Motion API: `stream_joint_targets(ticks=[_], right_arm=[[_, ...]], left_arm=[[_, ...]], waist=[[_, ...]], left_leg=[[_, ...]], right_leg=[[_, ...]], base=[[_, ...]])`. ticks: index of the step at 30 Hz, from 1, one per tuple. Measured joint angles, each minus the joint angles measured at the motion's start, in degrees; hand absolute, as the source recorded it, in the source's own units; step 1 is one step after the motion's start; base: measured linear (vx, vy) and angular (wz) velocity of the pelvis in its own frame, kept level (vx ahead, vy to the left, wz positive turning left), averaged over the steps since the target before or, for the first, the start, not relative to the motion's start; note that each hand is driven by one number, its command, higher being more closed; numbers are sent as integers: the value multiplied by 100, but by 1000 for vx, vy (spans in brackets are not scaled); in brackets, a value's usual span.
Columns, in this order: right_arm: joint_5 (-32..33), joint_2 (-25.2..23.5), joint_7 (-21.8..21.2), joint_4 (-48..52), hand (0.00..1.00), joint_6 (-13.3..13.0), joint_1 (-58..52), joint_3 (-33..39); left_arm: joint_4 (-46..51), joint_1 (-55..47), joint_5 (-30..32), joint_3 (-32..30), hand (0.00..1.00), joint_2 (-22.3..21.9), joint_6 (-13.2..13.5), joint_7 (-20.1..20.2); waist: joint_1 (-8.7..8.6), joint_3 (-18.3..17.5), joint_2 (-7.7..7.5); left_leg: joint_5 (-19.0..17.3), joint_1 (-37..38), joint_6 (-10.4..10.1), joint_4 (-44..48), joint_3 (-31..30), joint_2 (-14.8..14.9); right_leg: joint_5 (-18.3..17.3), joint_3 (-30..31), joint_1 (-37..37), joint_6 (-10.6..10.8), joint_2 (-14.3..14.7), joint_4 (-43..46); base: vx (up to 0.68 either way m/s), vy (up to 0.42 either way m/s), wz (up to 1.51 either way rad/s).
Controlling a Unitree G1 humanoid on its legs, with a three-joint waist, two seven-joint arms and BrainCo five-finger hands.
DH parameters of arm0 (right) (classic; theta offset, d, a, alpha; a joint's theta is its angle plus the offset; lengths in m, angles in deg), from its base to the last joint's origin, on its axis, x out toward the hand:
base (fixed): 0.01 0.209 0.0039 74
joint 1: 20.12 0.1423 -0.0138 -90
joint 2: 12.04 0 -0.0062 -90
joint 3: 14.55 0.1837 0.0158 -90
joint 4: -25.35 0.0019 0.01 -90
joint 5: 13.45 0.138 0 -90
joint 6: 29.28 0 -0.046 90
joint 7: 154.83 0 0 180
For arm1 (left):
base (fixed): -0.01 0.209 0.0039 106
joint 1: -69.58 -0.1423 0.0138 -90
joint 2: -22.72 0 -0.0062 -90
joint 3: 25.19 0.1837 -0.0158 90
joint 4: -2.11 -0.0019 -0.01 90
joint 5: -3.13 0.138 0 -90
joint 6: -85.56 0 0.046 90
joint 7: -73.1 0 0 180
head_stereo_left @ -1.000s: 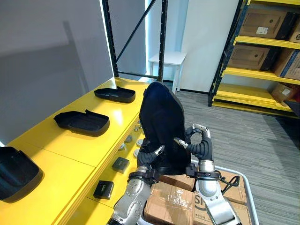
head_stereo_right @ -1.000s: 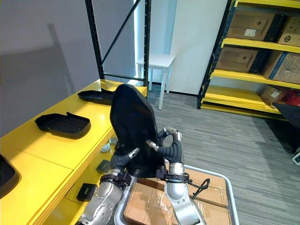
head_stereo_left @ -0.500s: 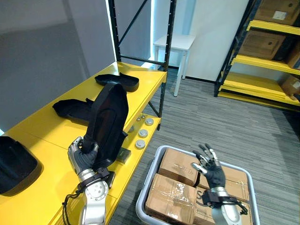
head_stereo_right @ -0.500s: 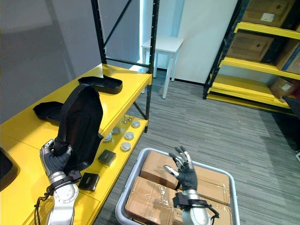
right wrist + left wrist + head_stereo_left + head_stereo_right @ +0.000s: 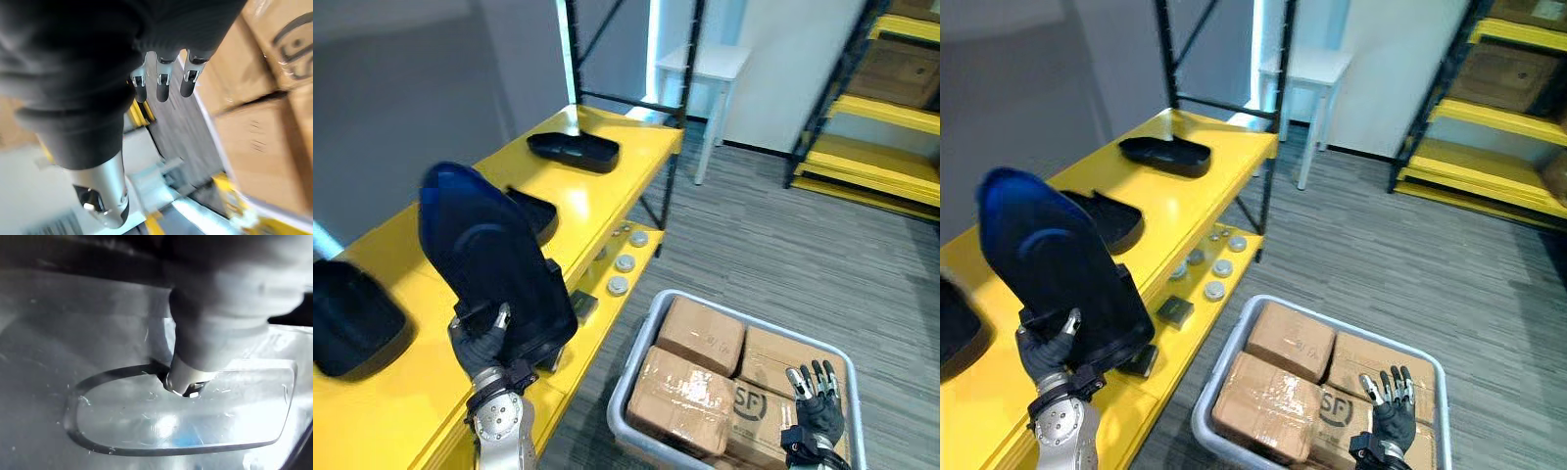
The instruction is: Walk over and take plastic housings, then place them on the shelf
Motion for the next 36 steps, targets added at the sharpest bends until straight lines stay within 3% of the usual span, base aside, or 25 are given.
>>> stream_joint_targets(ticks=[2,3,4,5,7,9,10,11,12,13,17,20,21,22,23,24,25,26,27,28,29,31,33,35,36], right_arm=[[-148,138,126,-283,0,-36,511,-273],[-238,218,224,-282,0,-47,807,-438],[-394,232,306,-290,0,-54,1067,-414],[-407,248,345,-287,0,-65,1150,-386],[-626,544,407,-477,0,-77,1619,-267],[-629,589,413,-536,0,-77,1827,-316],[-630,566,408,-538,0,-75,1908,-436],[-597,479,553,-530,0,-107,1861,-403],[-584,215,568,-521,0,-148,1626,-272],[-586,207,529,-521,0,-125,1490,-350],[-576,126,399,-480,0,-52,1345,-540],[-573,62,339,-465,0,5,1336,-650],[-573,41,333,-442,0,57,1318,-651],[-579,16,333,-369,0,67,1240,-635],[-581,20,334,-309,0,71,1218,-631],[-587,-1,336,-229,0,76,1211,-635],[-589,-4,335,-151,0,110,1178,-678],[-622,5,326,-116,0,150,1163,-689],[-648,10,322,-112,0,187,1162,-741],[-728,-39,326,-103,0,307,1128,-745],[-816,-62,325,-82,0,345,1081,-745],[-1015,-75,259,234,0,428,577,-798],[-1126,-69,216,743,0,428,174,-796],[-1171,-65,217,1173,0,428,-123,-795],[-1267,-78,230,1370,0,428,-252,-769]], left_arm=[[448,-107,-284,50,100,-12,133,187],[740,-172,-465,105,100,-3,221,251],[911,-252,-567,168,100,21,254,288],[954,-273,-588,228,100,36,272,302],[979,-394,-583,323,100,69,385,376],[985,-582,-582,326,100,82,407,415],[1035,-761,-578,392,100,82,405,451],[1086,-901,-577,433,100,82,405,460],[1192,-1192,-577,446,100,83,405,463],[1188,-1266,-578,445,100,92,394,464],[1200,-1177,-582,424,100,93,340,520],[1223,-1090,-576,483,100,73,336,577],[1226,-1051,-575,489,100,84,336,603],[1222,-1008,-576,486,100,109,339,660],[1229,-997,-576,480,100,113,342,693],[1244,-1009,-573,460,100,132,342,715],[1245,-1026,-568,422,100,135,340,748],[1232,-949,-567,435,100,178,338,813],[1235,-900,-546,465,100,229,337,852],[1199,-724,-505,564,100,418,338,962],[1145,-641,-503,624,100,505,337,998],[884,-414,-505,889,100,681,329,1119],[869,-321,-521,1073,100,664,331,1203],[863,-135,-525,1255,100,649,331,1228],[856,-44,-558,1406,100,595,327,1264]], waist=[[206,103,0],[278,146,60],[319,202,157],[314,198,158],[327,240,279],[389,201,378],[416,183,432],[438,166,462],[439,158,461],[443,138,424],[376,119,409],[356,112,440],[352,116,446],[344,107,356],[349,122,334],[393,133,334],[362,87,450],[274,55,528],[200,53,527],[36,65,521],[3,74,523],[-202,114,494],[-339,102,489],[-443,95,459],[-516,93,458]], left_leg=[[-5,-405,-57,405,-674,-213],[39,-743,-53,589,-1194,-392],[61,-1000,432,429,-1115,-350],[-1,-1141,801,295,-802,-278],[-37,-1586,660,619,2104,426],[87,-1489,745,348,3174,612],[410,-1470,1059,205,3408,621],[651,-1463,1213,149,3427,618],[1061,-1399,1217,70,3341,573],[1017,-1382,1014,51,3275,482],[1065,-1331,1037,-349,3051,-41],[1066,-1326,1038,-348,2830,-221],[1003,-1334,969,-272,2811,-317],[599,-1429,650,-46,2932,-389],[346,-1546,725,326,2980,-384],[30,-1743,935,1368,2971,-285],[-531,-1577,834,1811,2889,-145],[-693,-1502,1137,1716,2844,-232],[-715,-1429,1176,1618,2846,-287],[-720,-1279,1199,1337,2806,-326],[-697,-1201,1182,1209,2777,-328],[-411,-562,1077,443,2583,-551],[-261,-212,1137,5,2522,-719],[-200,-146,1237,-55,2504,-858],[-200,-102,1238,-53,2453,-913]], right_leg=[[-369,-251,214,-87,-13,-16],[-630,-785,297,-177,-18,-14],[-648,-1613,406,-246,-26,-81],[-637,-2049,469,-261,-54,-206],[-599,-3449,746,-296,-69,-421],[-599,-3985,798,-294,-71,-397],[-599,-4210,811,-294,-62,-296],[-599,-4312,836,-294,-59,-205],[-600,-4487,962,-294,-68,-123],[-603,-4599,1030,-290,-78,-120],[-514,-4748,1192,-211,-241,-525],[-448,-4786,1290,-93,-286,-610],[-444,-4912,1360,-86,-358,-608],[-461,-5062,1379,-75,-570,-634],[-460,-5053,1348,-47,-693,-572],[-526,-4883,1192,-25,-1040,-236],[-702,-4624,1050,-379,-1196,247],[-713,-4259,842,-776,-1361,739],[-624,-3932,663,-965,-1478,1077],[-739,-2880,154,-827,-1255,1467],[-833,-2476,-20,-674,-1032,1483],[-1007,-1369,-279,-462,-163,1281],[-1009,-953,-517,-459,271,1014],[-840,-826,-755,-717,373,614],[-572,-780,-747,-727,366,482]], base=[[-89,-176,205],[-188,-280,273],[-145,-198,308],[-198,-304,355],[-72,-221,326],[117,-51,211],[148,3,169],[171,34,117],[156,39,65],[220,25,73],[179,75,32],[23,57,25],[10,75,35],[25,111,31],[39,110,-8],[183,221,-53],[203,214,-67],[205,227,-44],[119,226,-10],[110,206,-1],[152,183,9],[179,78,26],[179,59,26],[186,42,21],[184,22,18]])
